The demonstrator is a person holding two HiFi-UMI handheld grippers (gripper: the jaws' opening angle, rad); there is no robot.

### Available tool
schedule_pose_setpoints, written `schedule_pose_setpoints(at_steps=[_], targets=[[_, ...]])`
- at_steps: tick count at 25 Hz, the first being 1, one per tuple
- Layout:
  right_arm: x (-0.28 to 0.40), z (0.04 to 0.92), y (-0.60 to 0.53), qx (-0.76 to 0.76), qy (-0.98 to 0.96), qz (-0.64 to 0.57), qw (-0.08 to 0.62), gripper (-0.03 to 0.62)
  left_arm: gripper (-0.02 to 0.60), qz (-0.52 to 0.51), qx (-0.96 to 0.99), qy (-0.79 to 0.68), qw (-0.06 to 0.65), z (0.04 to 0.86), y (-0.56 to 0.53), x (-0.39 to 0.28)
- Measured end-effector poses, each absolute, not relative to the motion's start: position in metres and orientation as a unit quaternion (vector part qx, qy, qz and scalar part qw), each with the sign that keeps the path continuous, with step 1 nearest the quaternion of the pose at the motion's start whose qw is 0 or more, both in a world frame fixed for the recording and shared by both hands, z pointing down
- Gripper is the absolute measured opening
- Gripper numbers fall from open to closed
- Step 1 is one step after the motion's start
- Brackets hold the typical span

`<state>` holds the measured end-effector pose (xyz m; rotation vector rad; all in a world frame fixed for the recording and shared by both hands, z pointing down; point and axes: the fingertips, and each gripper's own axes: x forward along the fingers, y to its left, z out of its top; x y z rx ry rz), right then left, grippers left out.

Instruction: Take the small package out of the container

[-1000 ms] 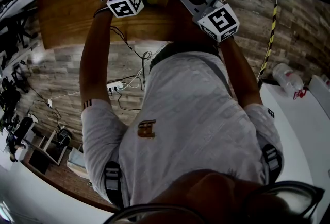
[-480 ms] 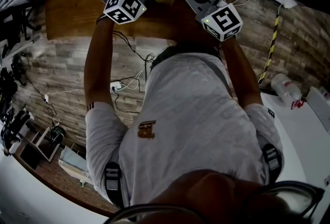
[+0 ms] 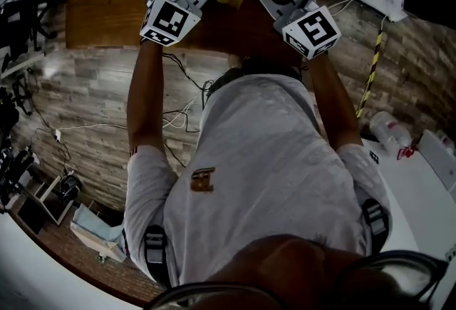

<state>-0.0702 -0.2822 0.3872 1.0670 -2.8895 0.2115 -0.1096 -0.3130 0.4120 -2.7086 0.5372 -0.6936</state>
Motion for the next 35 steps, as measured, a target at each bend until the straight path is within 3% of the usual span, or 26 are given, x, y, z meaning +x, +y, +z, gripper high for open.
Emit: schedule_pose_setpoints(at_steps=[15, 35], targets=[[-0.098, 0.331, -0.250, 0.306, -0.951, 0.035, -0.018, 0.032, 0.106, 0.018, -0.939, 0.334, 0.074, 0.304, -0.268, -0.146], [-0.104, 0.307, -0.217, 0.275, -0.959, 0.013, -0.060, 0.031, 0.106, 0.103, -0.917, 0.379, 0.068, 0.268, -0.223, -0.153]])
